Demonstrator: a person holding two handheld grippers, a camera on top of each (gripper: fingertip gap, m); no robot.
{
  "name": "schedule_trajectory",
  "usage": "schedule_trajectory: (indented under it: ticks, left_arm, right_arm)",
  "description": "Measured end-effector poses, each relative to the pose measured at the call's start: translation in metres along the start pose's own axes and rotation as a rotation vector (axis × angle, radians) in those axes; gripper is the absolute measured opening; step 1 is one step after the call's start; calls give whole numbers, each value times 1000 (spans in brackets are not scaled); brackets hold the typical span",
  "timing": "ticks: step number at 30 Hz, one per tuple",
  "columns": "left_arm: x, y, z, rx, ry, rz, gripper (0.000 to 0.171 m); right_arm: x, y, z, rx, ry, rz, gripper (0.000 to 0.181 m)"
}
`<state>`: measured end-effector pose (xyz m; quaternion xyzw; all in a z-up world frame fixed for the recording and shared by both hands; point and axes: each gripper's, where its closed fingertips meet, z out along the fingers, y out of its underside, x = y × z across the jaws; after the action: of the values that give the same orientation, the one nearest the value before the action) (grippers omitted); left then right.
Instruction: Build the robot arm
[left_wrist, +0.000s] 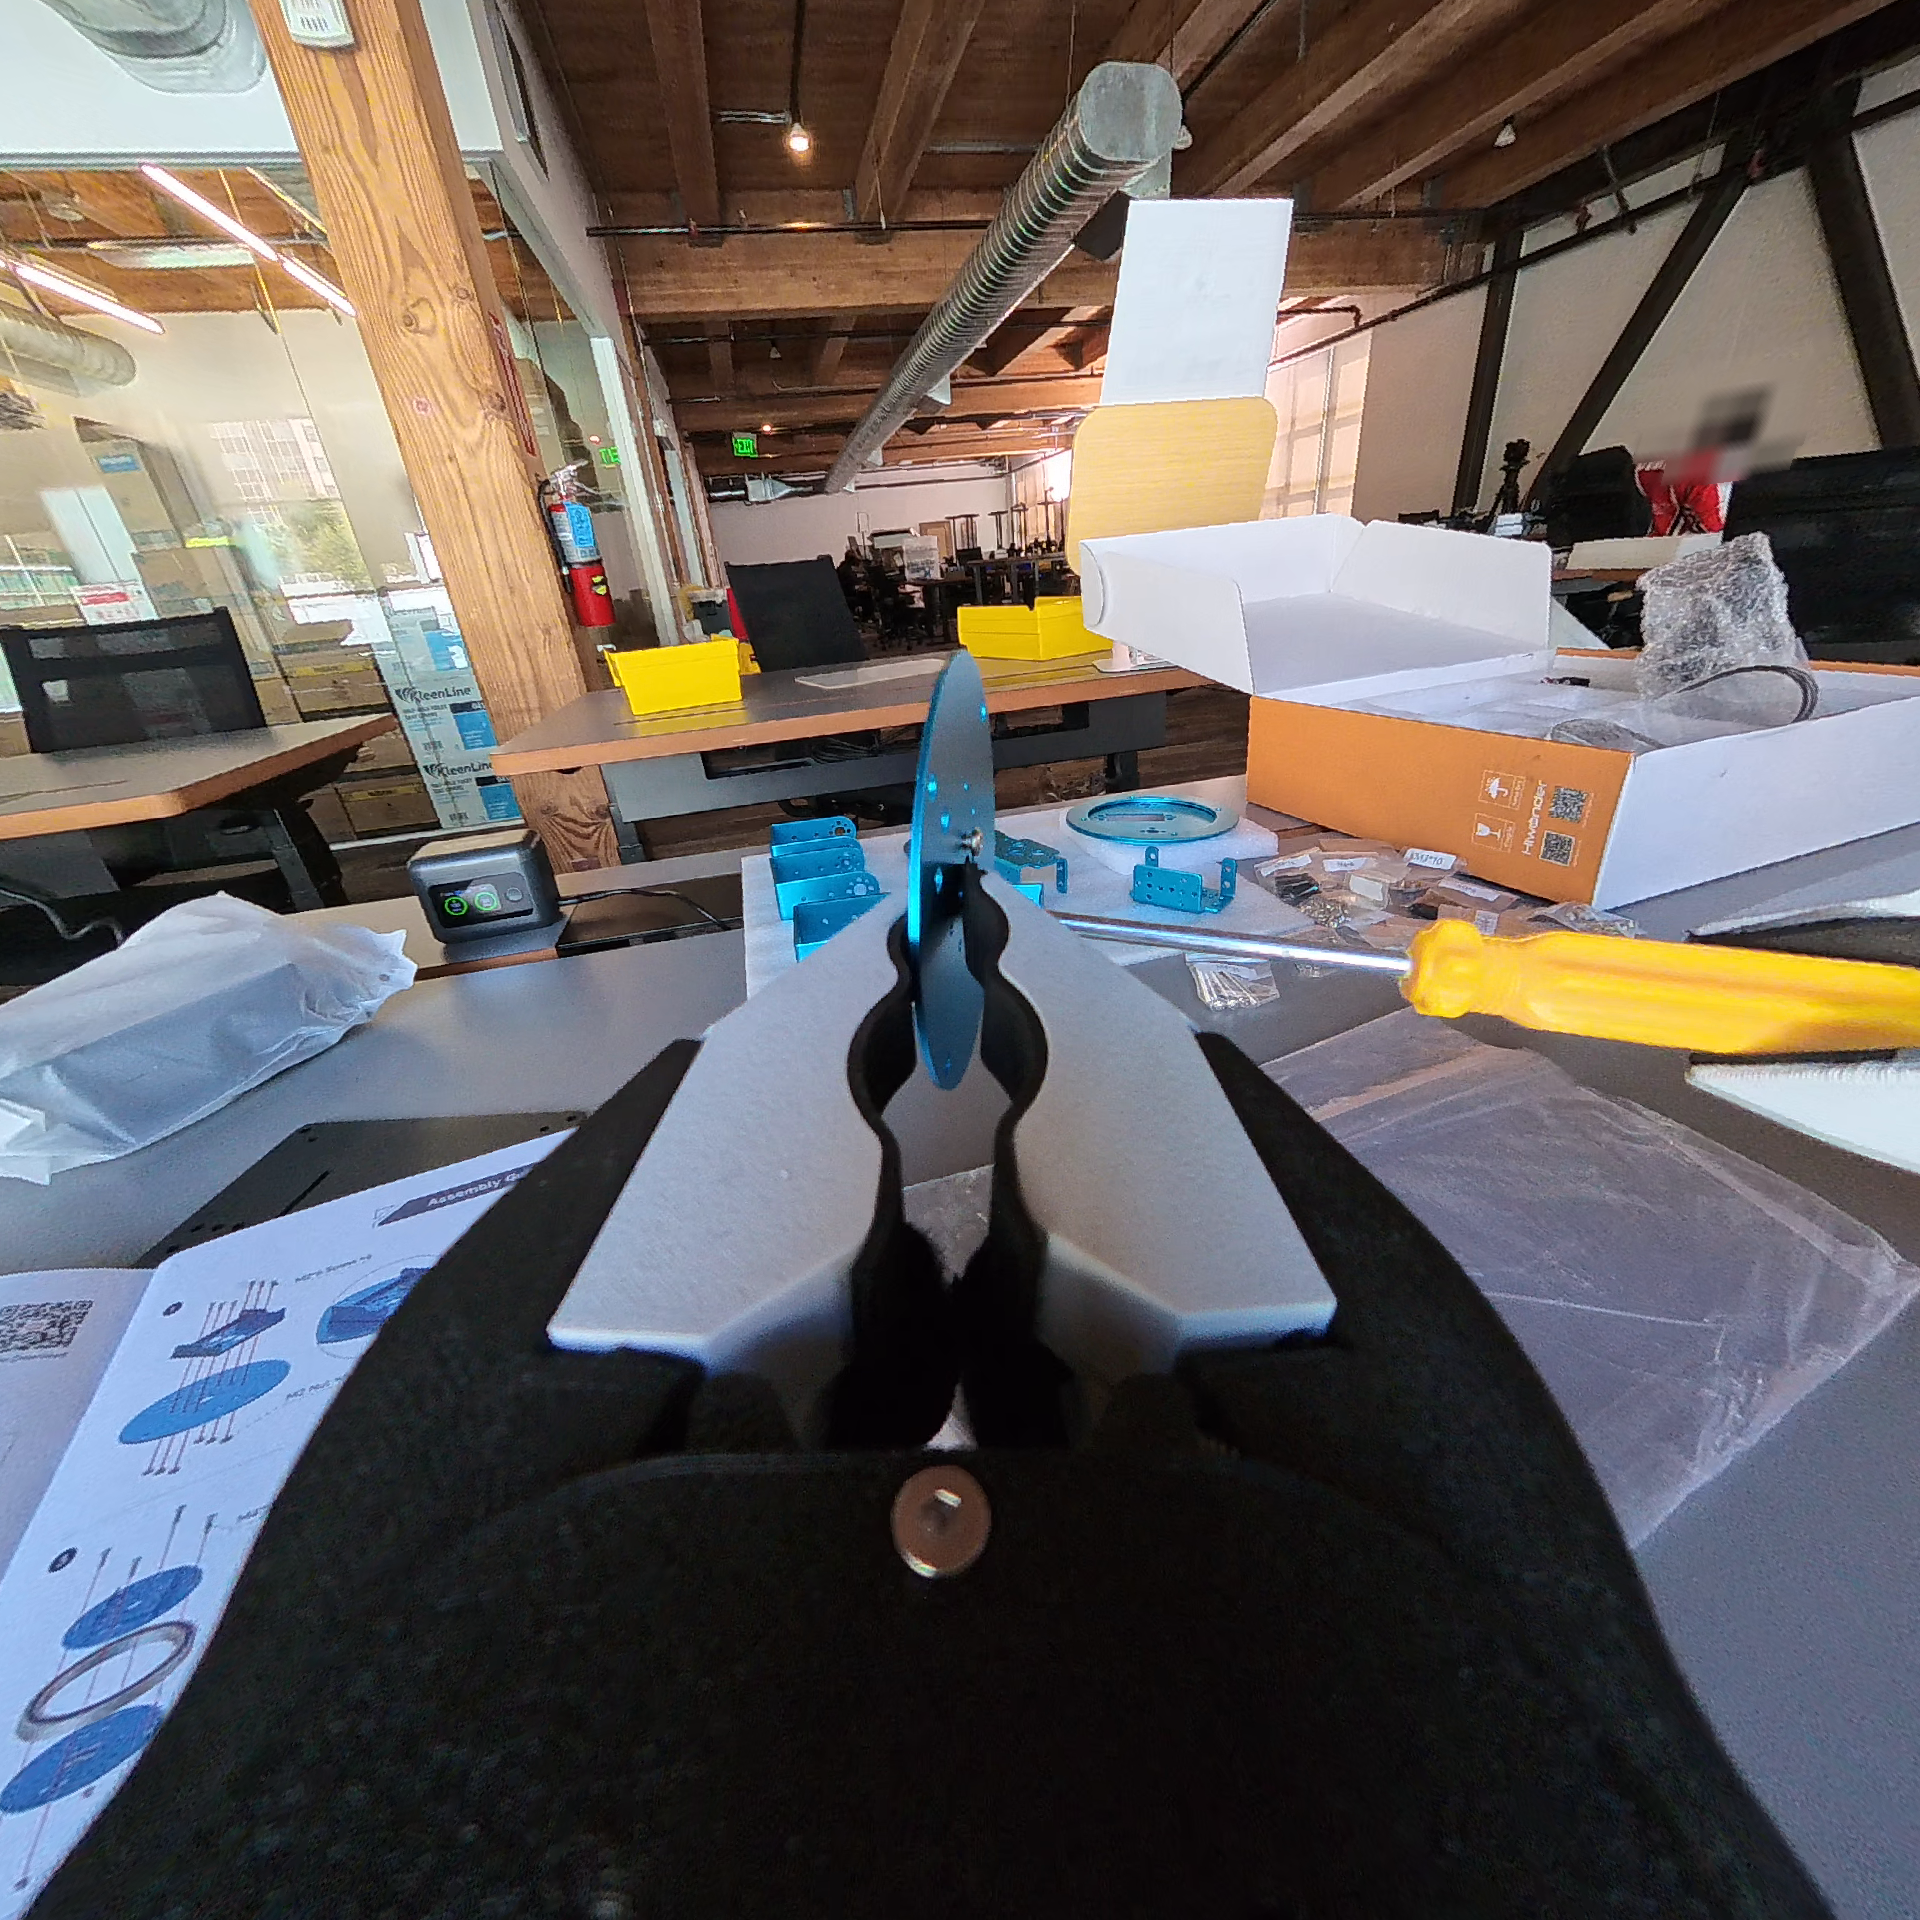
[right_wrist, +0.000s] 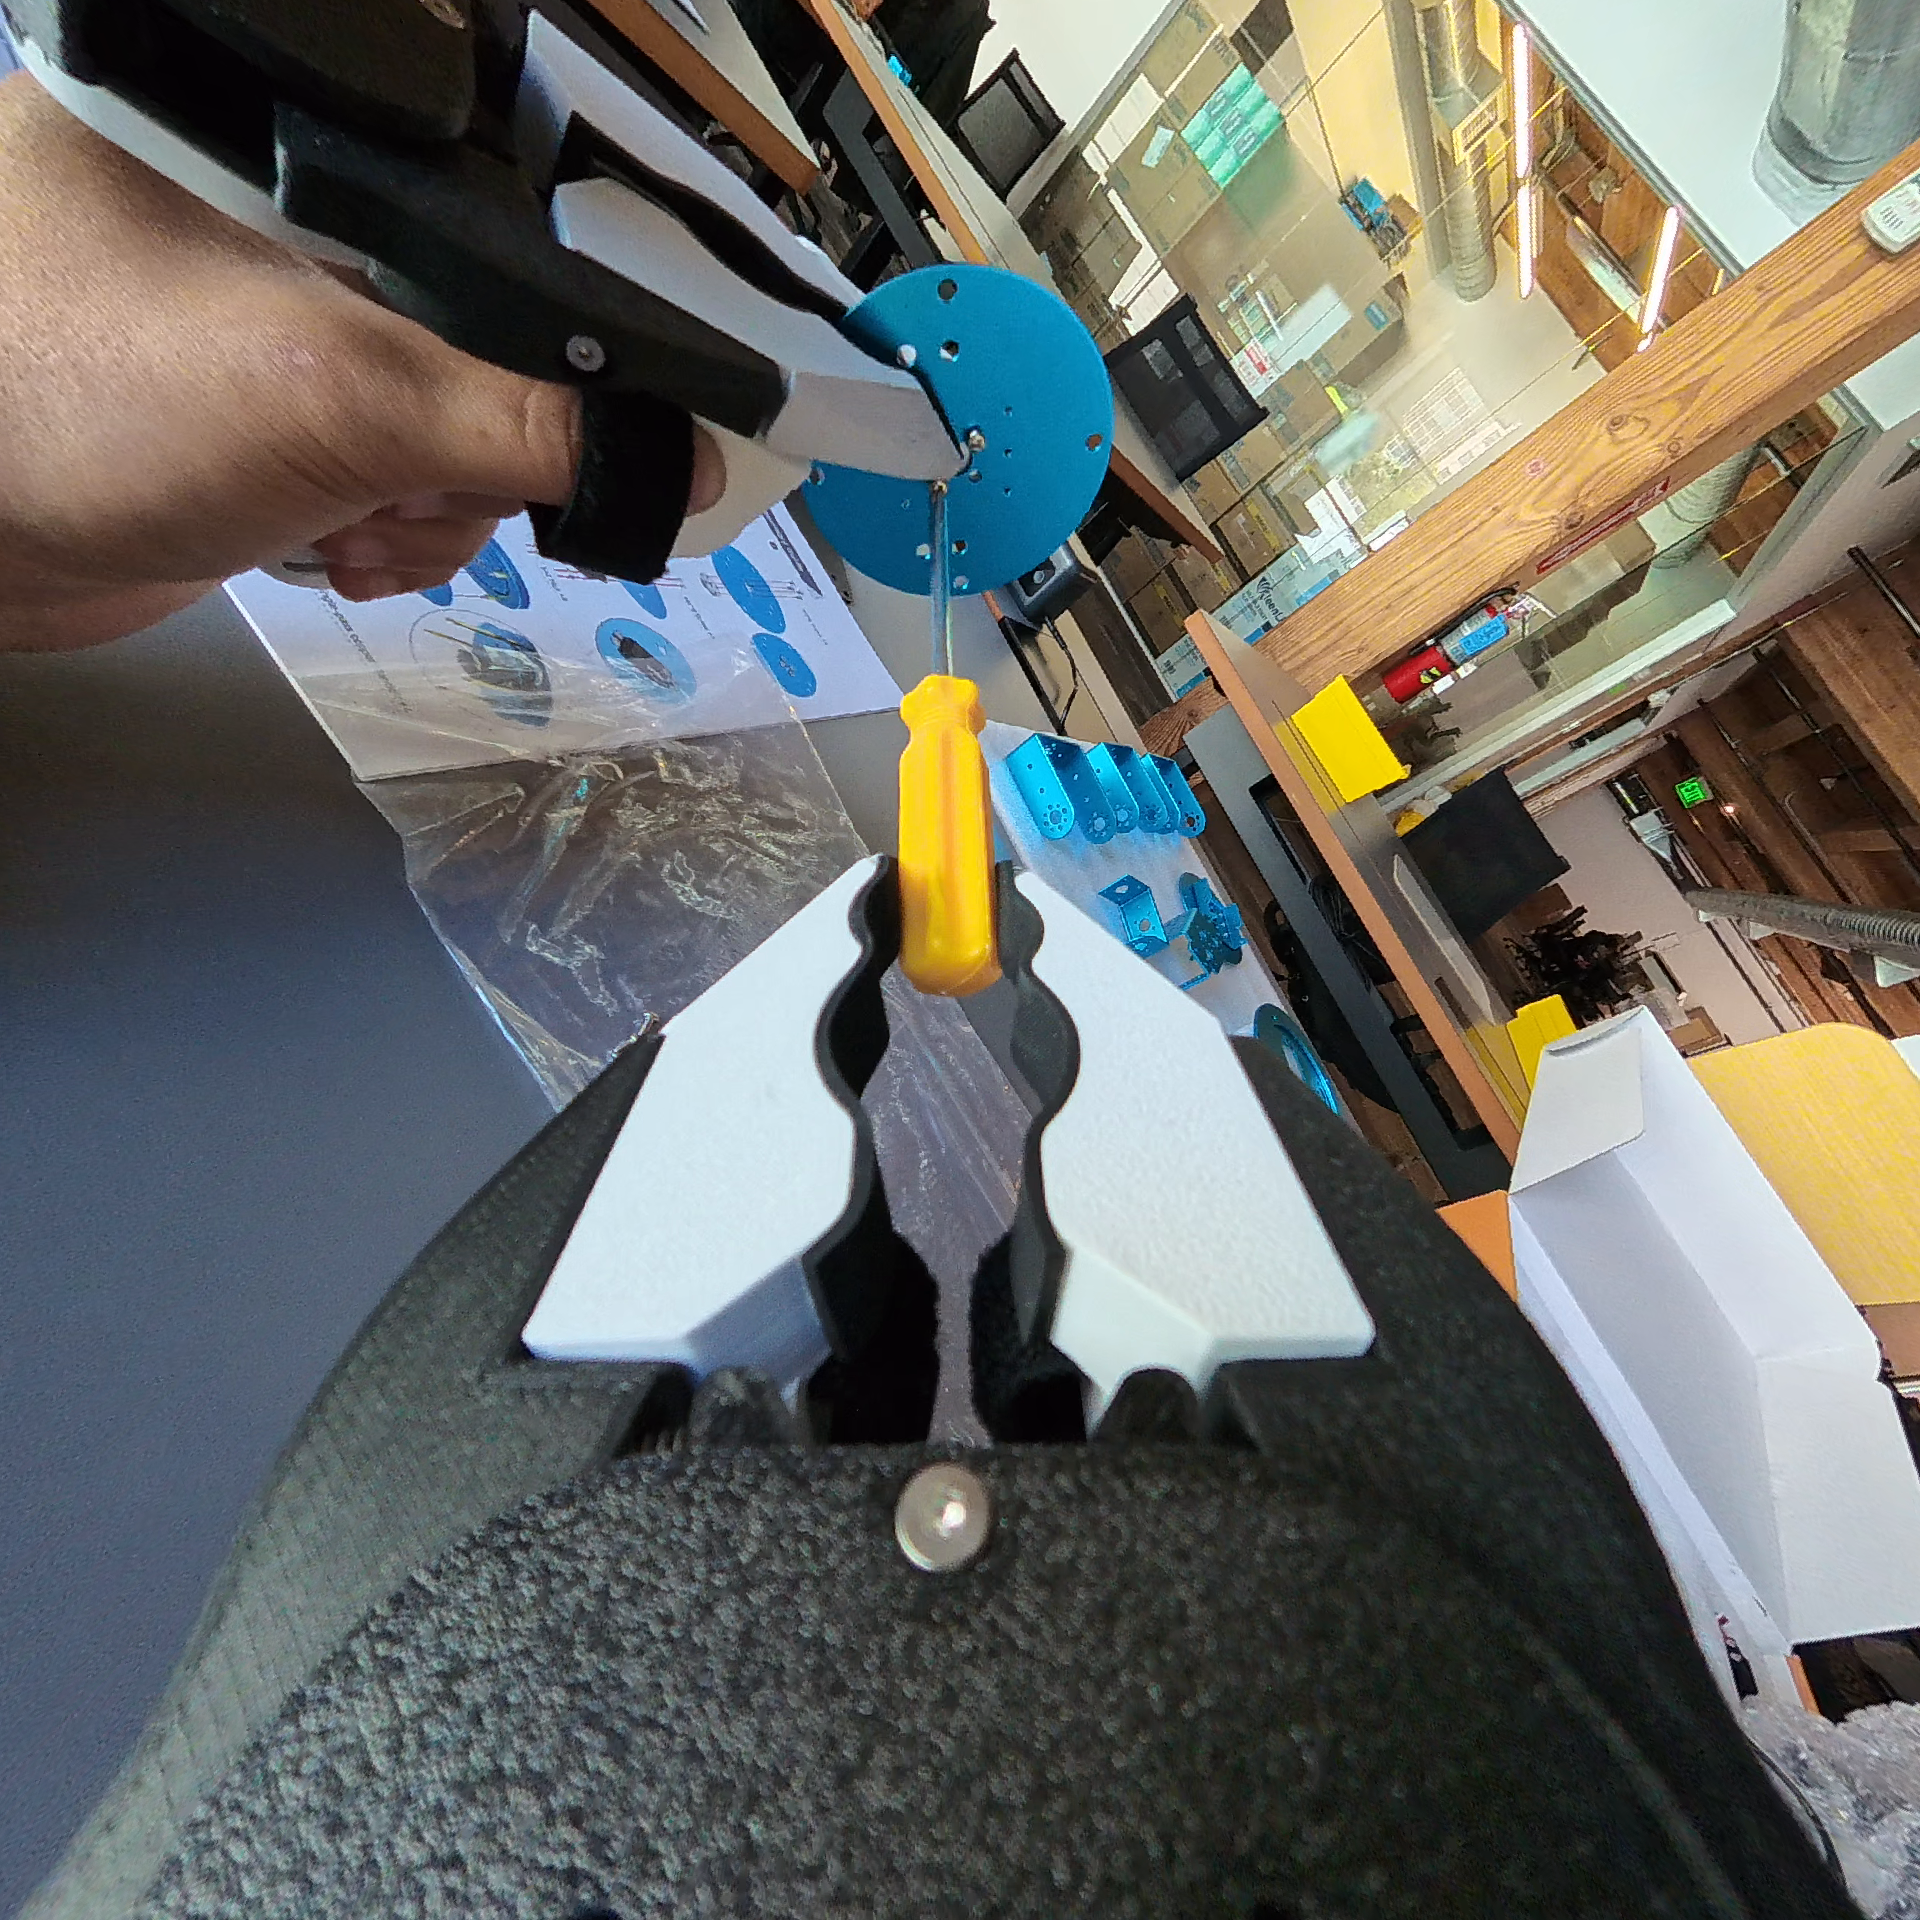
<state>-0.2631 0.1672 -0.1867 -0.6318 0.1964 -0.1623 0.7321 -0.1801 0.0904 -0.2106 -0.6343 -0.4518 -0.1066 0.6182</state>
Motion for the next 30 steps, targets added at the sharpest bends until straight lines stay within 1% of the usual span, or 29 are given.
schedule_trajectory:
  ticks: [24,26,27,30]
  left_arm:
    - [2,0,1,-7,4,11,5]
    - [1,1,1,-8,0,8,5]
    - [1,0,1,-5,-2,5,5]
    - [-1,-5,-2,25,-6,-6,5]
  right_arm:
    - [-1,-1,-1,2,-15,26,17]
    - [-2,-1,-1,7,-50,81,17]
    - [-3,-1,0,14,-89,142,17]
    - [-4,-1,1,36,-259,420,17]
